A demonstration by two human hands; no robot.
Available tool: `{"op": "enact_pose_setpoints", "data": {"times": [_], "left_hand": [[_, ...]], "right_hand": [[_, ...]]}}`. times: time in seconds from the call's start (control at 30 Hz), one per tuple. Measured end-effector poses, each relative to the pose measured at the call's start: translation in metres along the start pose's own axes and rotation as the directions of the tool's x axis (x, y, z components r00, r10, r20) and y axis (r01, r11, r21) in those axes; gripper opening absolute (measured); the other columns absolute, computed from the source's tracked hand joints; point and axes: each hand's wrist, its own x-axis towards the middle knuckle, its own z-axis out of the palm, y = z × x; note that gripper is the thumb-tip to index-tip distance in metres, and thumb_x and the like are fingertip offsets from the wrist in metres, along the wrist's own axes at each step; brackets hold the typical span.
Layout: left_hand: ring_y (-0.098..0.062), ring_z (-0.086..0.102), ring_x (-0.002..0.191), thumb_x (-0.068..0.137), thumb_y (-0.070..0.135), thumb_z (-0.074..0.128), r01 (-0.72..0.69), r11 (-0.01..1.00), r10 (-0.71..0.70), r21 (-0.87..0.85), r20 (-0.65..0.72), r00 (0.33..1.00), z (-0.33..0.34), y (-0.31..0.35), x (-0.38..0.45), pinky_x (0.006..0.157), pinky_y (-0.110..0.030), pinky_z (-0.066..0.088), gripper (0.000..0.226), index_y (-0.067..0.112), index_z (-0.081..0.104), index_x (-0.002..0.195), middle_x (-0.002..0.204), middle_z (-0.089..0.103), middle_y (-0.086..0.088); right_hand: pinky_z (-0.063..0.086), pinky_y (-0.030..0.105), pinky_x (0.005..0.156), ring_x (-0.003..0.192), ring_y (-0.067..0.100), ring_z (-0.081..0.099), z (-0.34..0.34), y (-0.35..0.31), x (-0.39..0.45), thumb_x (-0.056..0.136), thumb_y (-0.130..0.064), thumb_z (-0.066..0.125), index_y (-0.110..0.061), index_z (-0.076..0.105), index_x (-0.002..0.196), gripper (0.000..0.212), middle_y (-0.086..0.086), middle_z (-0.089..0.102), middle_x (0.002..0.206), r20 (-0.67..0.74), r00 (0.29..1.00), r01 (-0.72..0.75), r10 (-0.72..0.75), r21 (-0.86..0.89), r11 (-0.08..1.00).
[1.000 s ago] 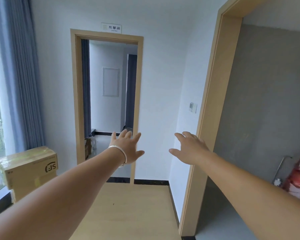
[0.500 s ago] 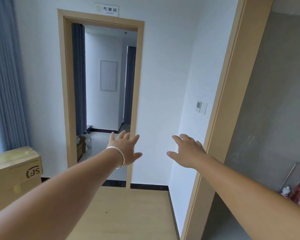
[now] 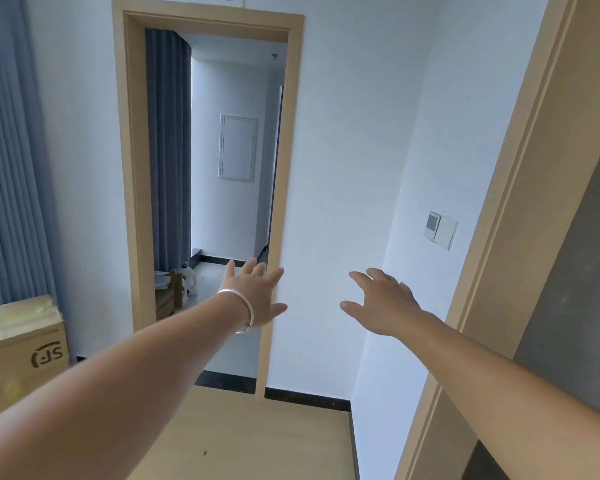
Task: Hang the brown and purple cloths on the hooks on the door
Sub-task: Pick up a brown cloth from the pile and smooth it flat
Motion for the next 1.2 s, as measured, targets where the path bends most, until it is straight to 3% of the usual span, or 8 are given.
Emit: {"op": "enact_pose_setpoints", "data": {"times": [0.37,0.7,0.9,1.03,1.2], "left_hand": [[-0.023,0.004,0.147,0.092,0.061,0.035,-0.022,1.000,0.022,-0.013,-0.017,1.000,0.058,-0.019,0.182,0.116,-0.055,0.006,0.073,0.029,0.006,0.151,0.155,0.020,-0.005],[-0.023,0.009,0.146,0.092,0.061,0.034,0.016,0.997,-0.019,-0.069,-0.042,0.999,0.109,-0.087,0.339,0.116,-0.054,0.008,0.072,0.029,0.008,0.150,0.152,0.025,-0.003],[-0.023,0.005,0.146,0.092,0.061,0.033,0.089,0.995,-0.088,-0.039,0.013,0.996,0.142,-0.149,0.369,0.116,-0.054,0.005,0.072,0.029,0.006,0.151,0.156,0.019,-0.005],[-0.024,0.001,0.147,0.092,0.062,0.032,0.216,0.976,-0.213,-0.043,0.057,0.975,0.168,-0.207,0.379,0.116,-0.056,0.003,0.073,0.031,0.003,0.152,0.158,0.014,-0.003],[-0.027,0.009,0.146,0.091,0.064,0.033,0.406,0.913,-0.407,0.031,0.080,0.910,0.198,-0.288,0.371,0.116,-0.055,0.008,0.071,0.034,0.010,0.150,0.156,0.022,0.000]], "right_hand": [[0.015,0.046,0.116,0.146,0.021,0.014,0.044,0.032,0.176,0.091,-0.062,0.041,-0.031,0.017,0.151,0.071,0.003,0.013,0.160,0.003,1.000,-0.021,0.021,-0.014,1.000],[0.020,0.046,0.115,0.145,0.021,0.017,0.066,0.017,0.350,0.092,-0.062,0.040,-0.029,0.018,0.151,0.072,0.004,0.014,0.159,0.007,1.000,-0.015,0.015,-0.070,0.997],[0.018,0.046,0.116,0.146,0.021,0.016,0.093,-0.030,0.430,0.093,-0.061,0.040,-0.028,0.018,0.152,0.071,0.004,0.014,0.160,0.048,0.995,0.090,-0.088,-0.043,0.995],[0.020,0.046,0.115,0.144,0.022,0.019,0.115,-0.083,0.488,0.093,-0.058,0.042,-0.027,0.022,0.149,0.068,0.004,0.018,0.158,0.067,0.975,0.215,-0.214,-0.005,0.977],[0.028,0.043,0.109,0.138,0.023,0.029,0.145,-0.177,0.560,0.089,-0.058,0.045,-0.026,0.032,0.143,0.063,0.002,0.031,0.150,0.035,0.903,0.427,-0.429,0.060,0.902]]}}
